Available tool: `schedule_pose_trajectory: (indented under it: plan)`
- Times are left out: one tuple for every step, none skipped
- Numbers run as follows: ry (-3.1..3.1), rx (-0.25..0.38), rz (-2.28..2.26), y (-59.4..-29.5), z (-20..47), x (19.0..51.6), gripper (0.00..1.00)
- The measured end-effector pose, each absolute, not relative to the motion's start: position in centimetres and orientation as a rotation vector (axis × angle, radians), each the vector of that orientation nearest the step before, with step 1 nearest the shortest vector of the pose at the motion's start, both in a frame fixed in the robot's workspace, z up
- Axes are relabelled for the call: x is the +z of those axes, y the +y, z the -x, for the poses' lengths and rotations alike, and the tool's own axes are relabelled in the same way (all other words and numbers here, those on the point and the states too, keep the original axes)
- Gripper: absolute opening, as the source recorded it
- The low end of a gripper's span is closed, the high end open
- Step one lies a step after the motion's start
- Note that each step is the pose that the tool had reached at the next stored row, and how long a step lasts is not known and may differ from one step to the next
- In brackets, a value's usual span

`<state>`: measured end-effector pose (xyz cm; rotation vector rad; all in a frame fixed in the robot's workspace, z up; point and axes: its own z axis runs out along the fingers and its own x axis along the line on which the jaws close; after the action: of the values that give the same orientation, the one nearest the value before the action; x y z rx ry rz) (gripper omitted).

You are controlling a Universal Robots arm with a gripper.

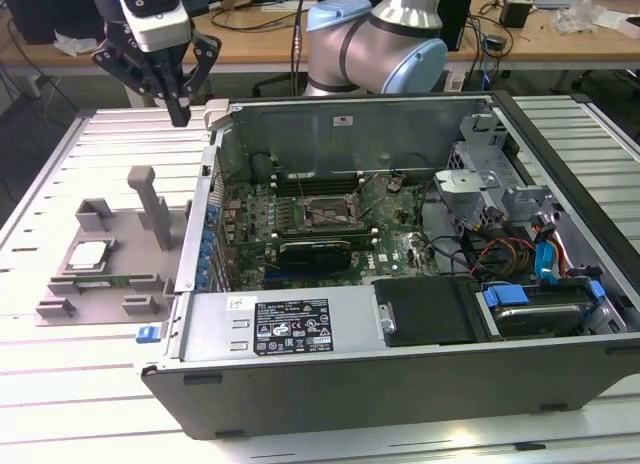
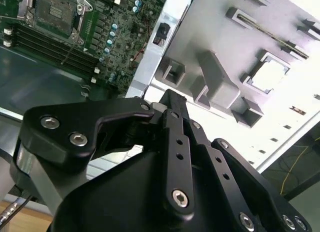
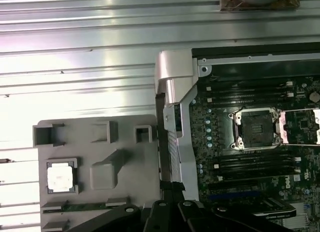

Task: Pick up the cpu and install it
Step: 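Reach for the cpu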

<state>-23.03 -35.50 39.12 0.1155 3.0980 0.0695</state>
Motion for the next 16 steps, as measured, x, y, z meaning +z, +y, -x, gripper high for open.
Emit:
schedule_pose_trajectory:
  plan:
    - [3.098,0.069,-0.115,-35.3,23.3,39.1,0.11]
    - [3.098,0.069,-0.115,-35.2,23.5,39.1,0.11]
    - [3.097,0.070,-0.116,-35.1,23.8,39.0,0.11]
    - [3.096,0.069,-0.115,-35.1,24.1,38.8,0.11]
    - [3.096,0.069,-0.115,-35.1,24.3,38.6,0.11]
    - [3.096,0.070,-0.115,-35.1,24.5,38.5,0.11]
    - [3.096,0.069,-0.115,-35.1,24.7,38.3,0.11]
    - [3.096,0.069,-0.115,-35.1,24.9,38.2,0.11]
    - [3.096,0.070,-0.115,-35.1,25.2,38.1,0.11]
    - [3.096,0.070,-0.115,-35.1,25.3,38.0,0.11]
    - [3.096,0.069,-0.116,-35.0,25.8,37.8,0.11]
    - [3.096,0.069,-0.115,-35.0,26.2,37.6,0.11]
    - [3.096,0.069,-0.115,-35.0,26.6,37.5,0.11]
    - [3.096,0.069,-0.115,-35.0,26.9,37.4,0.11]
    - [3.096,0.069,-0.115,-35.0,27.1,37.3,0.11]
    - [3.096,0.069,-0.115,-35.0,27.2,37.2,0.11]
